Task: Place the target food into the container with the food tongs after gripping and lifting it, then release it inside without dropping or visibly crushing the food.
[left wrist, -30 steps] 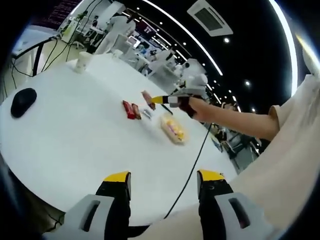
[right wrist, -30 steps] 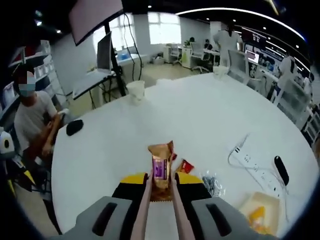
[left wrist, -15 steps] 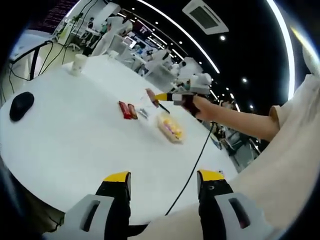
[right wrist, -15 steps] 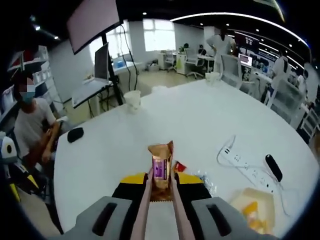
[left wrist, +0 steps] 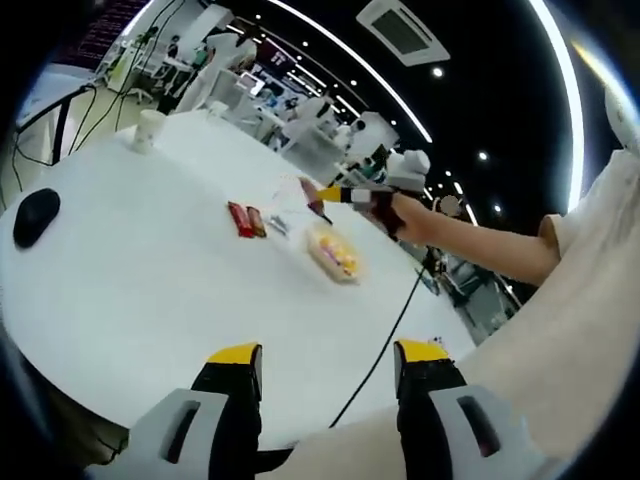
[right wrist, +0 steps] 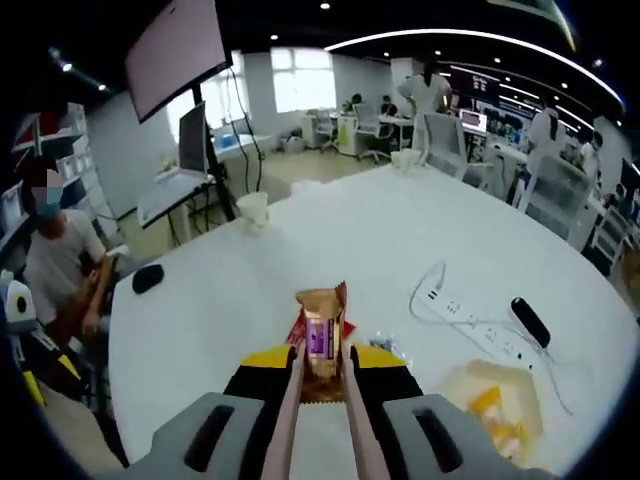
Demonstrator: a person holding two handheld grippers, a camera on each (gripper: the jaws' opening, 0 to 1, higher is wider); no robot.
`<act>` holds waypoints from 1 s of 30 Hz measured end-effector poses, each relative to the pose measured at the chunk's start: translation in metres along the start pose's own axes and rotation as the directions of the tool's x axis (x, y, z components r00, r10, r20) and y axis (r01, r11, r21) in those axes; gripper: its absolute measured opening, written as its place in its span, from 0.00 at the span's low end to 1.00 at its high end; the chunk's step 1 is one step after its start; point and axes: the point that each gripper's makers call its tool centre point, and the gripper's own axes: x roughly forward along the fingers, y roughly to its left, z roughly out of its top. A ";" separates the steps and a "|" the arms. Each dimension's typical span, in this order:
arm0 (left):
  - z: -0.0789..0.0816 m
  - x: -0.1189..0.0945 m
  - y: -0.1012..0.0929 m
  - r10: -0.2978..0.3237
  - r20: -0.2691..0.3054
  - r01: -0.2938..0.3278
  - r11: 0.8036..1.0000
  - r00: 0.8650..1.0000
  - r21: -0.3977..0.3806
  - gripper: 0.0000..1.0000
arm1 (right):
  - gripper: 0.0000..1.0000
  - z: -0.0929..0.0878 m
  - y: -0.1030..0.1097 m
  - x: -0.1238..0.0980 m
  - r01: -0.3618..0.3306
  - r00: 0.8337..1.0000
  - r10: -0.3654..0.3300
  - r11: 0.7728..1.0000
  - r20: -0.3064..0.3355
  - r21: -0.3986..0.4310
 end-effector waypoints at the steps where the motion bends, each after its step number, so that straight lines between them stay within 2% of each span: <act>1: 0.000 0.000 0.000 0.000 0.000 0.000 1.000 1.000 0.000 0.53 | 0.21 0.000 -0.002 -0.003 0.005 1.000 -0.005 1.000 0.002 0.005; 8: -0.002 0.000 -0.002 -0.005 -0.002 0.005 1.000 1.000 0.000 0.52 | 0.21 0.000 -0.014 -0.015 0.032 0.999 -0.032 0.999 0.014 0.016; 18: -0.002 0.000 -0.004 -0.011 -0.004 0.011 1.000 1.000 0.010 0.53 | 0.21 0.004 -0.014 -0.034 0.063 0.997 -0.064 0.998 0.029 0.030; 30: -0.001 0.004 -0.008 -0.023 -0.023 0.024 0.999 0.999 0.038 0.54 | 0.21 -0.002 -0.036 -0.059 0.116 0.992 -0.119 0.991 0.042 0.073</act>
